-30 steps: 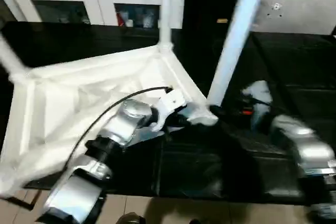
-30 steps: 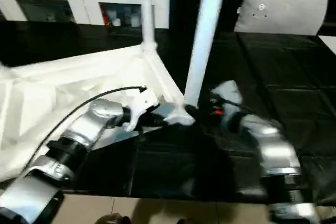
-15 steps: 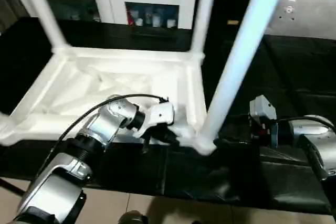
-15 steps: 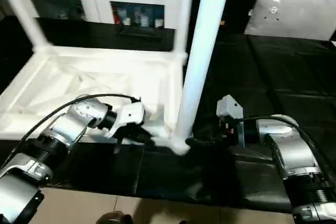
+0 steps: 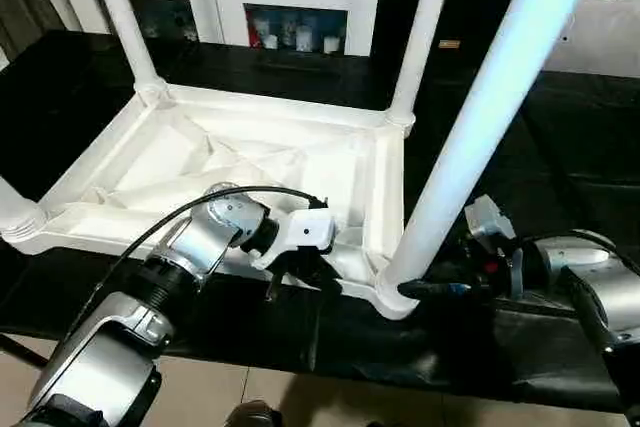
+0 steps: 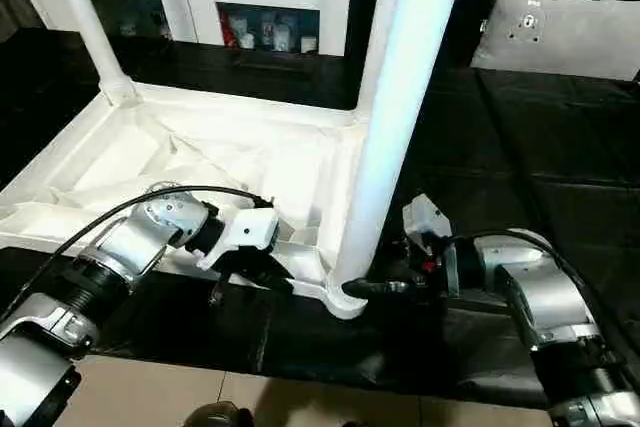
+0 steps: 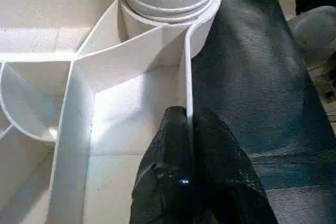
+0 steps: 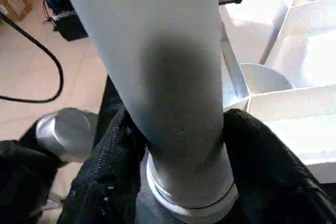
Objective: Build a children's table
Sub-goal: Rotate leg to tighten
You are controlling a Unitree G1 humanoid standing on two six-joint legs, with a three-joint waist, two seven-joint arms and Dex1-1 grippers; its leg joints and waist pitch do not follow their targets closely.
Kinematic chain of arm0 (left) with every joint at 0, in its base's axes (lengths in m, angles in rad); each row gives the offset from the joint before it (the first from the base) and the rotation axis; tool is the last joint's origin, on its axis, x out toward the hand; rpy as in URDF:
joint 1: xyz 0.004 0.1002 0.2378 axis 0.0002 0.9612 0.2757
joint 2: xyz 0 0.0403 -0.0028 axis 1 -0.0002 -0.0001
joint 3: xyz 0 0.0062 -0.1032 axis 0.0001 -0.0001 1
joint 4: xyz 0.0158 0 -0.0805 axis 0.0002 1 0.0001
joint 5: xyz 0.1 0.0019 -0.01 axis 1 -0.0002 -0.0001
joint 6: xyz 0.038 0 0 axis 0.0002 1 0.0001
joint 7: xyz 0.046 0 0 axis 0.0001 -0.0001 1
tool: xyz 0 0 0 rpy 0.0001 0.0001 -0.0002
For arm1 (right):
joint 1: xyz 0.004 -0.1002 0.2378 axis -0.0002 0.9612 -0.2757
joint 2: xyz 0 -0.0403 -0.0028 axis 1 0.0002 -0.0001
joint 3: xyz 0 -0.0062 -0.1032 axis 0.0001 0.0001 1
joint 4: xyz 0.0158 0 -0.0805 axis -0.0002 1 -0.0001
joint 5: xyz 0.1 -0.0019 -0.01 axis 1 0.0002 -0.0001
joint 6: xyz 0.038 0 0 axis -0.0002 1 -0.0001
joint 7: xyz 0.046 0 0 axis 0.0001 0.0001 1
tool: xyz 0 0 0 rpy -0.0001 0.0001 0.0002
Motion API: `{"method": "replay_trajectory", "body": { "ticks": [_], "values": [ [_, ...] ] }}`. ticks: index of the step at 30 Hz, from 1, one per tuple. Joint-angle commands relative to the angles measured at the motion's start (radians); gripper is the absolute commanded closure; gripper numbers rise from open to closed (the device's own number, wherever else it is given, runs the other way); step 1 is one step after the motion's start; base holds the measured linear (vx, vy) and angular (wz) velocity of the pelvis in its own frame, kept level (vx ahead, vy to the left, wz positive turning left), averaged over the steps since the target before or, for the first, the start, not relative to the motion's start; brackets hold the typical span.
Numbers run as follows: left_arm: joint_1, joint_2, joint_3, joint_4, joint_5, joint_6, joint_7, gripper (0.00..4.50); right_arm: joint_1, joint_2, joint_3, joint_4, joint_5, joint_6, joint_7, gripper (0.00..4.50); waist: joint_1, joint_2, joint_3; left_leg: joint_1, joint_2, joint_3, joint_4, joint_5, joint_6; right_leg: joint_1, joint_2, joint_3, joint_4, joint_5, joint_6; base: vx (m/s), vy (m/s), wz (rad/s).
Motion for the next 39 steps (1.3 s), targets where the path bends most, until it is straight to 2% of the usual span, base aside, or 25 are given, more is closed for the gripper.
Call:
{"method": "replay_trajectory", "body": {
  "ticks": [1, 4, 5, 6, 7, 9, 10, 12, 13, 14, 15, 16, 18, 19, 21, 24, 28, 33, 34, 35, 36, 37, 39],
  "values": [
    [0.005, -0.011, -0.009, -0.022, 0.0, 0.012, -0.002, 4.5, 0.01, 0.013, -0.01, -0.033, 0.026, 0.014, -0.016, 2.4, -0.005, -0.016, -0.066, 0.012, 0.078, -0.025, -0.063, -0.117, 0.112, 0.055, -0.111, 0.064, -0.079, -0.275, -0.16, 0.0, 0.0, 0.0],
    [0.003, -0.037, 0.022, -0.026, -0.016, 0.093, 0.063, 4.5, 0.001, 0.06, -0.037, -0.034, 0.001, 0.071, -0.171, 2.5, -0.011, -0.016, -0.063, 0.012, 0.077, -0.027, -0.067, -0.132, 0.095, 0.054, -0.111, 0.063, -0.083, -0.309, -0.155, 0.0, 0.0, 0.0],
    [0.0, -0.048, 0.033, -0.023, -0.02, 0.124, 0.09, 4.5, -0.004, 0.075, -0.04, -0.033, -0.014, 0.09, -0.219, 2.52, -0.016, -0.01, -0.061, 0.014, 0.075, -0.03, -0.069, -0.15, 0.081, 0.054, -0.113, 0.062, -0.087, -0.344, -0.15, 0.0, 0.0, 0.0],
    [-0.004, -0.061, 0.042, -0.021, -0.02, 0.153, 0.12, 4.5, -0.011, 0.097, -0.047, -0.031, -0.029, 0.109, -0.277, 2.52, -0.022, -0.014, -0.058, 0.016, 0.071, -0.029, -0.07, -0.17, 0.068, 0.053, -0.113, 0.06, -0.097, -0.395, -0.136, 0.0, 0.0, 0.0],
    [-0.01, -0.084, 0.06, -0.014, -0.017, 0.196, 0.177, 4.5, -0.022, 0.134, -0.06, -0.02, -0.054, 0.134, -0.378, 2.54, -0.026, -0.015, -0.057, 0.014, 0.07, -0.028, -0.071, -0.174, 0.062, 0.055, -0.113, 0.061, -0.097, -0.412, -0.131, 0.0, 0.0, 0.0],
    [-0.022, -0.125, 0.087, 0.007, -0.01, 0.241, 0.275, 4.5, -0.041, 0.194, -0.086, 0.0, -0.078, 0.176, -0.523, 2.55, -0.045, -0.016, -0.056, 0.016, 0.066, -0.033, -0.074, -0.193, 0.035, 0.055, -0.112, 0.057, -0.105, -0.47, -0.11, 0.0, 0.0, 0.0],
    [-0.022, -0.125, 0.087, 0.007, -0.01, 0.241, 0.275, 4.5, -0.041, 0.194, -0.086, 0.0, -0.078, 0.176, -0.523, 2.56, -0.05, -0.019, -0.055, 0.015, 0.066, -0.033, -0.074, -0.193, 0.034, 0.054, -0.112, 0.059, -0.105, -0.47, -0.108, 0.0, 0.0, 0.0],
    [-0.033, -0.176, 0.12, 0.028, -0.003, 0.293, 0.383, 4.5, -0.055, 0.253, -0.102, 0.007, -0.116, 0.215, -0.664, 2.57, -0.067, -0.019, -0.057, 0.01, 0.065, -0.033, -0.073, -0.176, 0.041, 0.055, -0.11, 0.06, -0.101, -0.419, -0.119, 0.0, 0.0, 0.0],
    [-0.034, -0.181, 0.124, 0.03, -0.003, 0.298, 0.394, 4.5, -0.056, 0.258, -0.102, 0.008, -0.12, 0.218, -0.677, 2.57, -0.067, -0.019, -0.06, 0.011, 0.064, -0.032, -0.071, -0.17, 0.044, 0.057, -0.11, 0.06, -0.1, -0.406, -0.121, 0.0, 0.0, 0.0],
    [-0.044, -0.227, 0.154, 0.051, -0.006, 0.338, 0.485, 4.5, -0.073, 0.317, -0.125, 0.023, -0.143, 0.232, -0.804, 2.57, -0.073, -0.02, -0.059, 0.012, 0.062, -0.029, -0.069, -0.156, 0.048, 0.054, -0.108, 0.061, -0.099, -0.384, -0.13, 0.0, 0.0, 0.0],
    [-0.047, -0.243, 0.164, 0.057, -0.006, 0.348, 0.516, 4.5, -0.081, 0.34, -0.14, 0.033, -0.145, 0.237, -0.852, 2.57, -0.075, -0.02, -0.059, 0.012, 0.058, -0.026, -0.067, -0.152, 0.052, 0.052, -0.108, 0.061, -0.102, -0.388, -0.134, 0.0, 0.0, 0.0],
    [-0.049, -0.252, 0.17, 0.06, -0.007, 0.355, 0.535, 4.5, -0.086, 0.354, -0.149, 0.039, -0.145, 0.239, -0.879, 2.57, -0.076, -0.023, -0.062, 0.012, 0.058, -0.027, -0.066, -0.148, 0.052, 0.054, -0.11, 0.061, -0.101, -0.39, -0.134, 0.0, 0.0, 0.0],
    [-0.055, -0.288, 0.191, 0.067, -0.008, 0.373, 0.596, 4.5, -0.096, 0.391, -0.161, 0.052, -0.153, 0.218, -0.933, 2.57, -0.079, -0.021, -0.062, 0.008, 0.055, -0.025, -0.066, -0.127, 0.062, 0.055, -0.108, 0.062, -0.101, -0.377, -0.127, 0.0, 0.0, 0.0],
    [-0.061, -0.314, 0.2, 0.071, -0.007, 0.379, 0.635, 4.5, -0.096, 0.42, -0.16, 0.044, -0.156, 0.206, -0.958, 2.04, -0.079, -0.022, -0.066, 0.011, 0.061, -0.026, -0.065, -0.121, 0.068, 0.055, -0.107, 0.062, -0.098, -0.348, -0.134, 0.0, 0.0, 0.0],
    [-0.061, -0.318, 0.194, 0.067, -0.003, 0.378, 0.636, 4.5, -0.094, 0.434, -0.159, 0.034, -0.146, 0.211, -0.957, 1.88, -0.079, -0.02, -0.067, 0.008, 0.063, -0.027, -0.067, -0.095, 0.083, 0.058, -0.106, 0.064, -0.087, -0.27, -0.153, 0.0, 0.0, 0.0],
    [-0.053, -0.307, 0.18, 0.057, 0.004, 0.358, 0.612, 4.5, -0.088, 0.426, -0.153, 0.028, -0.145, 0.197, -0.932, 1.62, -0.077, -0.021, -0.067, 0.008, 0.062, -0.024, -0.065, -0.092, 0.098, 0.06, -0.108, 0.066, -0.084, -0.231, -0.169, 0.0, 0.0, 0.0],
    [-0.033, -0.246, 0.128, 0.056, 0.039, 0.254, 0.529, 4.5, -0.074, 0.37, -0.151, -0.003, -0.13, 0.186, -0.848, 1.25, -0.069, -0.02, -0.069, 0.007, 0.063, -0.026, -0.065, -0.101, 0.099, 0.062, -0.11, 0.065, -0.088, -0.267, -0.144, 0.0, 0.0, 0.0],
    [-0.021, -0.18, 0.094, 0.062, 0.05, 0.172, 0.435, 4.5, -0.065, 0.26, -0.136, -0.008, -0.125, 0.17, -0.708, 0.81, -0.059, -0.021, -0.07, 0.01, 0.067, -0.023, -0.065, -0.109, 0.095, 0.062, -0.109, 0.067, -0.086, -0.26, -0.146, 0.0, 0.0, 0.0],
    [-0.02, -0.159, 0.082, 0.06, 0.051, 0.145, 0.397, 4.5, -0.06, 0.222, -0.127, -0.014, -0.122, 0.159, -0.652, 0.81, -0.054, -0.018, -0.07, 0.013, 0.068, -0.023, -0.065, -0.114, 0.093, 0.059, -0.109, 0.067, -0.087, -0.269, -0.144, 0.0, 0.0, 0.0],
    [-0.018, -0.138, 0.07, 0.054, 0.048, 0.116, 0.351, 4.5, -0.053, 0.185, -0.119, -0.025, -0.11, 0.151, -0.583, 0.61, -0.052, -0.018, -0.071, 0.014, 0.069, -0.024, -0.065, -0.114, 0.092, 0.06, -0.11, 0.067, -0.086, -0.268, -0.143, 0.0, 0.0, 0.0],
    [-0.017, -0.125, 0.063, 0.052, 0.044, 0.096, 0.321, 4.5, -0.049, 0.163, -0.115, -0.033, -0.102, 0.145, -0.538, 0.61, -0.046, -0.019, -0.07, 0.013, 0.07, -0.023, -0.064, -0.115, 0.096, 0.061, -0.11, 0.069, -0.086, -0.263, -0.138, 0.0, 0.0, 0.0],
    [-0.016, -0.107, 0.052, 0.044, 0.038, 0.073, 0.274, 4.5, -0.043, 0.133, -0.107, -0.042, -0.09, 0.134, -0.474, 0.61, -0.043, -0.023, -0.075, 0.014, 0.071, -0.023, -0.063, -0.112, 0.097, 0.063, -0.11, 0.069, -0.082, -0.254, -0.139, 0.0, 0.0, 0.0],
    [-0.015, -0.081, 0.034, 0.033, 0.032, 0.05, 0.204, 4.5, -0.036, 0.087, -0.088, -0.048, -0.078, 0.115, -0.386, 0.61, -0.034, -0.021, -0.074, 0.013, 0.073, -0.022, -0.063, -0.105, 0.102, 0.061, -0.11, 0.067, -0.079, -0.242, -0.146, 0.0, 0.0, 0.0]
  ]
}}
